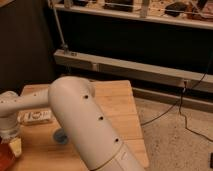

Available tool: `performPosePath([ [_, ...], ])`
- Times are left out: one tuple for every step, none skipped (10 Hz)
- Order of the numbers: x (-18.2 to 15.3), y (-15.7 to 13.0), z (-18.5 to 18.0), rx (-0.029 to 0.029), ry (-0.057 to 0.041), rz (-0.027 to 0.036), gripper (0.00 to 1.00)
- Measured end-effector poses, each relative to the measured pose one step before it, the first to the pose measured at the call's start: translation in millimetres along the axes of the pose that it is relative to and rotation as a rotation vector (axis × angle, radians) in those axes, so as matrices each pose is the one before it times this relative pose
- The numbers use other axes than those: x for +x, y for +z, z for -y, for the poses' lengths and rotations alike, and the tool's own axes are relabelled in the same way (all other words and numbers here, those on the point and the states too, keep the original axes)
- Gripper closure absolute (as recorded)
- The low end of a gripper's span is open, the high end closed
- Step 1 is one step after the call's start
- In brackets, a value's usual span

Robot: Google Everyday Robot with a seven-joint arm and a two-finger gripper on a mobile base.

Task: Push the ceramic bowl across the table

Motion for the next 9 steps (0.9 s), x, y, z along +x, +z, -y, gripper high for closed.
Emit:
performPosePath([
  [-3.74, 1.10, 0.74, -0.00507, -0.00398, 0.00820, 0.35],
  [-4.24, 0.38, 1.86, -0.00273, -0.00211, 0.01245, 0.35],
  [-5.38, 0.06, 2.79, -0.00147, -0.00220, 0.01484, 0.35],
  [-5.32, -0.13, 2.62, 0.00009, -0.00077, 0.01536, 0.35],
  [-6.77, 0.01, 3.47, 0.00150, -0.00023, 0.02234, 0.35],
  [-5.31, 0.54, 2.17, 0.00041, -0.00163, 0.01691, 0.35],
  [-5.40, 1.37, 1.70, -0.00189, -0.00463, 0.01462, 0.35],
  [-2.81, 0.91, 0.94, -0.00176, -0.00391, 0.00684, 0.35],
  [-1.28, 1.23, 0.70, -0.00447, -0.00341, 0.00696, 0.35],
])
